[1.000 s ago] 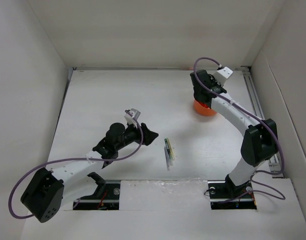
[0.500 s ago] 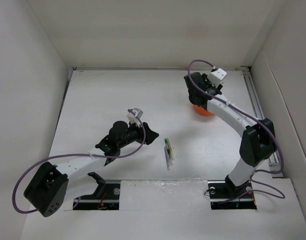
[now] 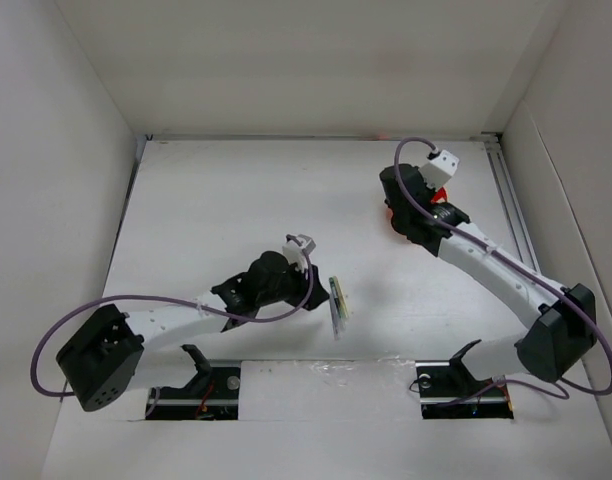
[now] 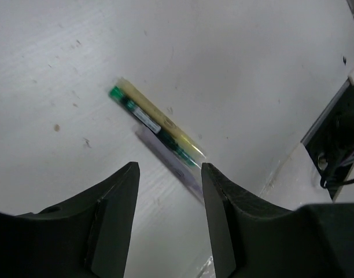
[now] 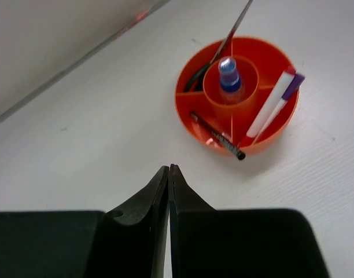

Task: Sort the stationery into containers
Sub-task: Pick up the pen from the center of the board.

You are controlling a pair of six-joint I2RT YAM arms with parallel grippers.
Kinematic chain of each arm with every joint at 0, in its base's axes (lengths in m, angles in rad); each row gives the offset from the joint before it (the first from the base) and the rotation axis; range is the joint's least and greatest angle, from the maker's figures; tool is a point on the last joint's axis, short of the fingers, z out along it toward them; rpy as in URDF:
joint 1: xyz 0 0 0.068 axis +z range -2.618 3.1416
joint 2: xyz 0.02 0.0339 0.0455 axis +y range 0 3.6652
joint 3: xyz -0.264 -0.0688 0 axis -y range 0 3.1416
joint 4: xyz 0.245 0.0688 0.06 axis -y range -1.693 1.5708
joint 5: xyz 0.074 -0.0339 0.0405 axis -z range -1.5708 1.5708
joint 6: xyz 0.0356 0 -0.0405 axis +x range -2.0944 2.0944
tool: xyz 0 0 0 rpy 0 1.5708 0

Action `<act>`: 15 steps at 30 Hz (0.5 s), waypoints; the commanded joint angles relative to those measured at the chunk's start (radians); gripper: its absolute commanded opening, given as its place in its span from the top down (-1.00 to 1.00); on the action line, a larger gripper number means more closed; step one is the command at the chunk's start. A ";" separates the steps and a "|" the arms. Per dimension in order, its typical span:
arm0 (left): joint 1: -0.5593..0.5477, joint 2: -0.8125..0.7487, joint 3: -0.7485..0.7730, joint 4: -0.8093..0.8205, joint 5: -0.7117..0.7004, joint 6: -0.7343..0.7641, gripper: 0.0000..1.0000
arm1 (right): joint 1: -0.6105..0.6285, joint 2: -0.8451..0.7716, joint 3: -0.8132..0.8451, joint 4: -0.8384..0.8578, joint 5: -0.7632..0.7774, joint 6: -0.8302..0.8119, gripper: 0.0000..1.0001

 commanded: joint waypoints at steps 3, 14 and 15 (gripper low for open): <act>-0.048 0.006 -0.004 -0.135 -0.057 -0.127 0.19 | 0.051 -0.046 -0.096 0.047 -0.084 0.034 0.85; -0.361 0.120 0.126 -0.351 -0.227 -0.304 0.05 | 0.062 -0.143 -0.210 0.091 -0.192 0.020 0.10; -0.387 0.146 0.144 -0.367 -0.245 -0.325 0.03 | 0.062 -0.152 -0.210 0.101 -0.201 0.020 0.10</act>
